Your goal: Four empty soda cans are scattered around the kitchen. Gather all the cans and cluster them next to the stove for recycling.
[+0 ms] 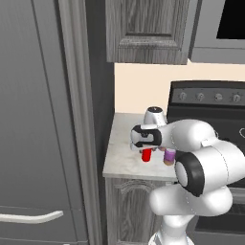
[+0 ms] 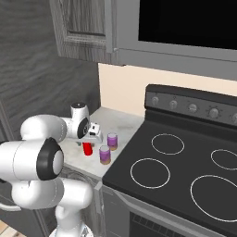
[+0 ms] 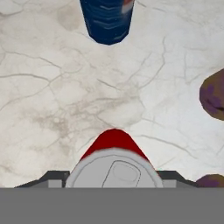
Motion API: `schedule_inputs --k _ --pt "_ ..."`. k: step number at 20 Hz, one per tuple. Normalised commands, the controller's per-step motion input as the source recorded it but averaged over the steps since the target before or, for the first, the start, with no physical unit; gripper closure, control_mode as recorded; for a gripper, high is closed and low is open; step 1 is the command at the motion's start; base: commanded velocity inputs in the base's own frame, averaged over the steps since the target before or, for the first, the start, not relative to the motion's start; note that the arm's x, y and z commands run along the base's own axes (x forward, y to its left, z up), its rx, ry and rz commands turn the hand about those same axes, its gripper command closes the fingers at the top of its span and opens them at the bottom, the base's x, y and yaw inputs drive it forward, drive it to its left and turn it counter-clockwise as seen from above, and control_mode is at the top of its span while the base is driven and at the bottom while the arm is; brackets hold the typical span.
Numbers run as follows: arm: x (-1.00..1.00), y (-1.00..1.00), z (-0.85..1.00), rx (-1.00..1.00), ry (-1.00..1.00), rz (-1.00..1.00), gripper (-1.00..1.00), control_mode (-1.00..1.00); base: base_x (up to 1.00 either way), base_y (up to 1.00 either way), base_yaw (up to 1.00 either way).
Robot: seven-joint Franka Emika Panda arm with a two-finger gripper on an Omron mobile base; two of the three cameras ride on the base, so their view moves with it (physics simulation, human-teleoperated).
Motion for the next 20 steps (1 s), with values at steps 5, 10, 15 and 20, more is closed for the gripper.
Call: schedule_inputs --k 5,10,15,20 --pt "0.01 0.0 -0.04 0.0 0.0 0.0 -1.0 -1.0 0.0 0.0 0.0" --pt "-0.03 -0.03 0.04 0.0 0.0 0.0 -1.0 -1.0 0.0 0.0 0.0" --pt "-0.1 -0.13 0.24 0.02 0.0 0.0 -1.0 -1.0 0.0 0.0 0.0" --pt "-0.14 -0.2 0.28 0.02 0.0 0.0 -1.0 -1.0 0.0 0.0 0.0"
